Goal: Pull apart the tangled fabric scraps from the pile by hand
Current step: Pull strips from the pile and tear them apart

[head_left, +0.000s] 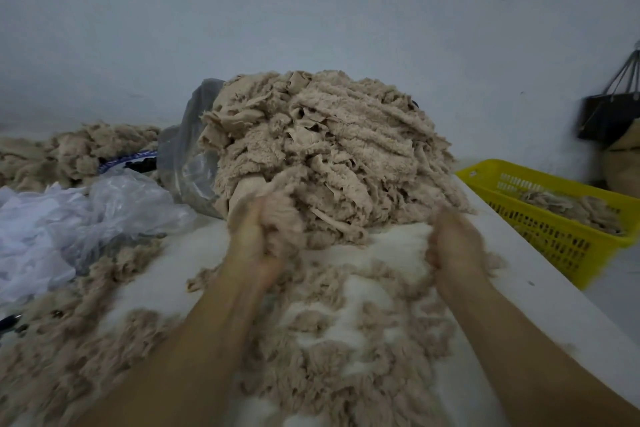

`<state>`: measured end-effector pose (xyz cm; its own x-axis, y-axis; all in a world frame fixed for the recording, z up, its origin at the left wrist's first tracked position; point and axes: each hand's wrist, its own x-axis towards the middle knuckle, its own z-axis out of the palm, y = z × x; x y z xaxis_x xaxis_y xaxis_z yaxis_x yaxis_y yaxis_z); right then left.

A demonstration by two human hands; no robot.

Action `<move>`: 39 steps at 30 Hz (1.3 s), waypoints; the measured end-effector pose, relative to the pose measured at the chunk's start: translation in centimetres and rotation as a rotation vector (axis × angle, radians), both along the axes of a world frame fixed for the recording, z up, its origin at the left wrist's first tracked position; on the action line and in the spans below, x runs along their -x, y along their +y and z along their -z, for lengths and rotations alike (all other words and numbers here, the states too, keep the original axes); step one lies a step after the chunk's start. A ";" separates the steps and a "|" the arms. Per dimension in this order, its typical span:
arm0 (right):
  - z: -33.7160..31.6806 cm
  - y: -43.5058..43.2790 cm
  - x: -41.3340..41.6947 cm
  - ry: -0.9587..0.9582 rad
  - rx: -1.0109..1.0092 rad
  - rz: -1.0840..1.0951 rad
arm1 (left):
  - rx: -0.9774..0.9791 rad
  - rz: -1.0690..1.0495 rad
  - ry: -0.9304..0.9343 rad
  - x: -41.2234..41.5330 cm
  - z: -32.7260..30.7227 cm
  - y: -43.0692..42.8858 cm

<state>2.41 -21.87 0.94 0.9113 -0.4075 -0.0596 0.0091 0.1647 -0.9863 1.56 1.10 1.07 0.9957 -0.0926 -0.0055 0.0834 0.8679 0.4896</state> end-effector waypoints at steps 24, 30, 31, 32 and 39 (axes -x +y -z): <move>1.6 4.5 2.4 -0.602 0.821 -0.635 | -0.729 0.065 0.056 1.3 0.6 -4.6; 2.4 3.7 1.9 -0.439 0.791 -0.661 | -0.533 0.007 0.141 1.2 0.4 -4.3; 2.4 3.6 1.9 -0.356 0.684 -0.664 | -0.562 -0.016 0.106 1.3 0.2 -4.2; 2.2 3.6 1.9 -0.281 0.565 -0.659 | -0.614 -0.037 0.063 1.4 0.1 -4.3; 2.0 3.6 1.2 -0.131 0.250 -0.678 | -1.219 0.018 -0.208 2.9 0.9 -6.5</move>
